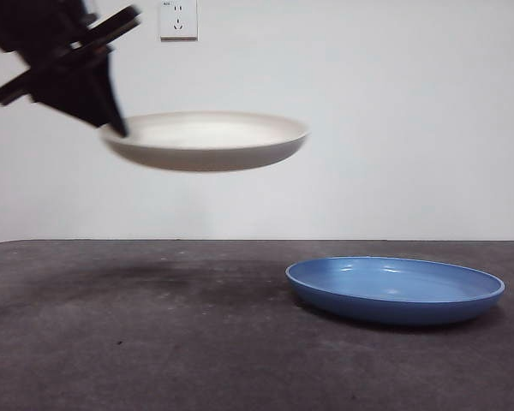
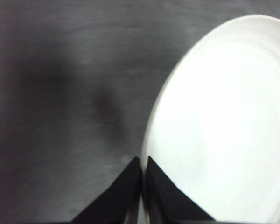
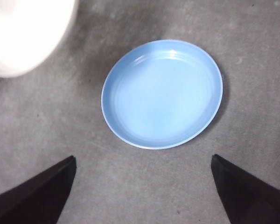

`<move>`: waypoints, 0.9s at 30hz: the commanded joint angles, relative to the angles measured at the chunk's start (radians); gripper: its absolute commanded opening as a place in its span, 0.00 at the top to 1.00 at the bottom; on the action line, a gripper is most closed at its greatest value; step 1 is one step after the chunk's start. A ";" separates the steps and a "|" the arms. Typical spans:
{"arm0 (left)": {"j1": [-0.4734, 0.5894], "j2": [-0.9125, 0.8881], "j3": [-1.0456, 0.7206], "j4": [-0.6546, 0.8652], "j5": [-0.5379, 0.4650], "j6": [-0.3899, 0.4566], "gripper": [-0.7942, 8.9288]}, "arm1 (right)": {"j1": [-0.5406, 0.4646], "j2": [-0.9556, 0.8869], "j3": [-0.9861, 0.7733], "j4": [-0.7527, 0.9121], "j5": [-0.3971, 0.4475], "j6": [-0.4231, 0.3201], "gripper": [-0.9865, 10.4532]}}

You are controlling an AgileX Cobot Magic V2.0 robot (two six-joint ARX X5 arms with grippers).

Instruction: Pick up the white plate, put it on the blue plate, put it on desk

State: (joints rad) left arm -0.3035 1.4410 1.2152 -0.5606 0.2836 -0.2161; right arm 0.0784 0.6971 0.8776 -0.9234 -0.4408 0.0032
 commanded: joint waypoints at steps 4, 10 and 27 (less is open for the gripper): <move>-0.121 0.108 0.109 0.017 -0.036 -0.040 0.91 | 0.003 -0.038 0.066 0.008 0.005 0.045 0.51; -0.219 0.263 0.232 0.015 -0.052 -0.056 0.91 | 0.003 -0.076 0.136 -0.026 0.016 0.051 0.51; -0.331 0.643 0.494 -0.019 -0.100 -0.063 0.91 | 0.003 -0.106 0.236 -0.133 0.083 0.049 0.51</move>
State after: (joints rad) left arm -0.6220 2.0602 1.6764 -0.5827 0.1810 -0.2752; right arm 0.0784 0.5884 1.0935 -1.0615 -0.3622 0.0425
